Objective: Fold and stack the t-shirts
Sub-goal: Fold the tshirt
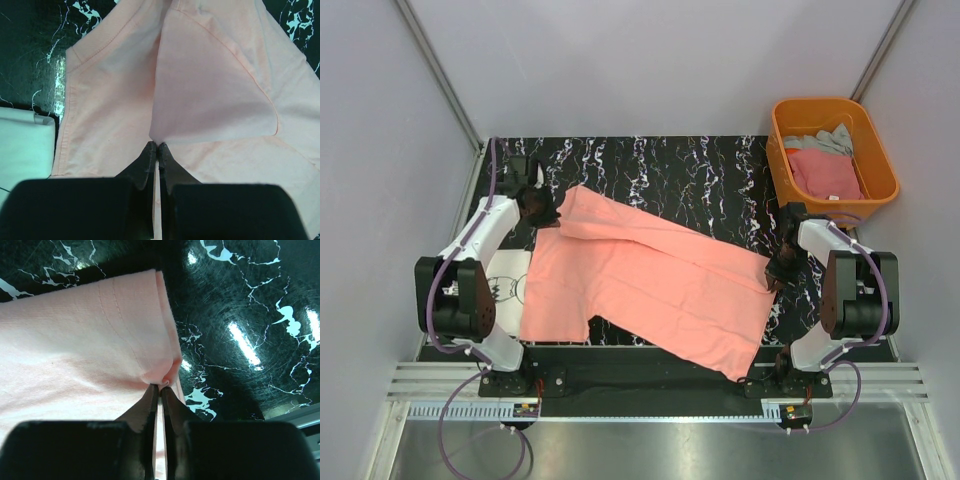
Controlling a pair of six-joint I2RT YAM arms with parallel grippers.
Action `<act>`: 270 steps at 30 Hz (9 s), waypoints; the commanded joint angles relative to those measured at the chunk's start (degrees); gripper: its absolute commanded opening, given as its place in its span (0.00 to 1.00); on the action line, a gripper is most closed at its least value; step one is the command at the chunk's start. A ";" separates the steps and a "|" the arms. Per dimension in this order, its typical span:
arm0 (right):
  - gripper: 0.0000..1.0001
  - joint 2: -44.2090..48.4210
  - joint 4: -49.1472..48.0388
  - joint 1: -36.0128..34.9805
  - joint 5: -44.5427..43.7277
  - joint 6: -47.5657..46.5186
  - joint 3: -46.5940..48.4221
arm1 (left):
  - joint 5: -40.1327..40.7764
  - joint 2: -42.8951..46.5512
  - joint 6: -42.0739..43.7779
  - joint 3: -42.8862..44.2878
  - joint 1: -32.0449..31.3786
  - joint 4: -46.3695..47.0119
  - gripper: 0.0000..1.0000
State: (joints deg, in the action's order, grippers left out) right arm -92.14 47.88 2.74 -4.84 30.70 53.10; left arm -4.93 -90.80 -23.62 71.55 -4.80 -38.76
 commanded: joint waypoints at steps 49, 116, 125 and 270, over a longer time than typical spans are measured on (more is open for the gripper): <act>0.38 -11.21 -35.20 -29.36 26.38 9.82 21.60 | -11.33 -24.93 -3.63 25.38 0.32 10.81 0.02; 0.21 -50.33 -17.30 -50.20 -16.51 22.21 60.53 | -14.23 -25.21 -4.33 20.56 0.49 14.86 0.07; 0.24 -55.78 -10.53 -50.56 -16.43 17.47 67.21 | -14.50 -25.04 -4.33 19.51 0.67 15.38 0.07; 0.00 -37.42 -8.24 -49.76 8.70 -8.29 62.66 | -10.28 -9.57 0.59 6.33 1.19 6.25 0.12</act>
State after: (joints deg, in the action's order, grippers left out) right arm -135.66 38.22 -47.22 -0.60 23.29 116.57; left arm -14.85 -101.75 -24.08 76.60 -4.03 -32.62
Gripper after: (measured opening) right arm 0.010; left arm 0.115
